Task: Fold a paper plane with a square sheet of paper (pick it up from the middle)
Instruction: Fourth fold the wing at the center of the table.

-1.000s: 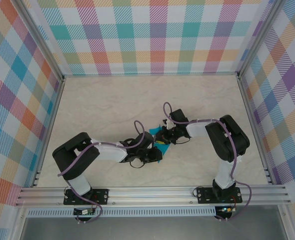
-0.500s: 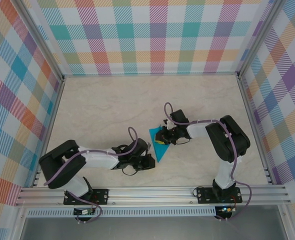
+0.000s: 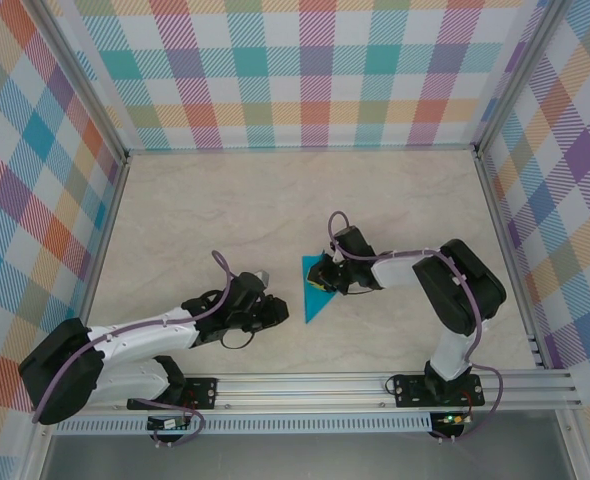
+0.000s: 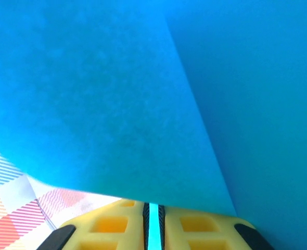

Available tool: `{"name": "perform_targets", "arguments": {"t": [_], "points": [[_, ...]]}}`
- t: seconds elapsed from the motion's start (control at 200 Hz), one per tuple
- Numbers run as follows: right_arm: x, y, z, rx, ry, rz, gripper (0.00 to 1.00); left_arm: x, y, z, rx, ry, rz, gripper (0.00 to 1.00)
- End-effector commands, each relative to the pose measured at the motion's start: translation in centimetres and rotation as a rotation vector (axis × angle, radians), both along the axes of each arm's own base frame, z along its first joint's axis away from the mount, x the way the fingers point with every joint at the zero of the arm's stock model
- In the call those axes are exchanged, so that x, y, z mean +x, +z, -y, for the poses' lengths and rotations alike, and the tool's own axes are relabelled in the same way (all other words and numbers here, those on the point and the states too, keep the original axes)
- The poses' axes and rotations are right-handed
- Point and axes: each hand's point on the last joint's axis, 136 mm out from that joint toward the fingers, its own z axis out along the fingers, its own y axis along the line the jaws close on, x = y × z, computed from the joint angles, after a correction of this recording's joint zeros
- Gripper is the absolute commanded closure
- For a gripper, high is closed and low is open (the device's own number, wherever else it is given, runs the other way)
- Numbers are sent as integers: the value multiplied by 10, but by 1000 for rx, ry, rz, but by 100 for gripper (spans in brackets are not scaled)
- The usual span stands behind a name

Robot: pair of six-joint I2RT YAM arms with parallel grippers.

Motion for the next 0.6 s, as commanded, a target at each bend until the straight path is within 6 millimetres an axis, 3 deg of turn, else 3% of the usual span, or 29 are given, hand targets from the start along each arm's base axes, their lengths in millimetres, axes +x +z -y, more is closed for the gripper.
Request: {"name": "perform_targets", "arguments": {"t": [0.0, 0.19, 0.285, 0.6], "points": [[-56, -53, 44, -219, -74, -251, 83, 13, 15, 14, -48, -9, 29, 78], [-50, -43, 41, -228, -59, -232, 83, 33, 24, 52, -159, -17, 27, 81], [-49, -44, 41, -229, -60, -235, 83, 40, 21, 68, -156, -29, 11, 92], [-52, -46, 43, -240, -54, -241, 83, 51, -7, 80, -124, -4, -32, 100]]}}
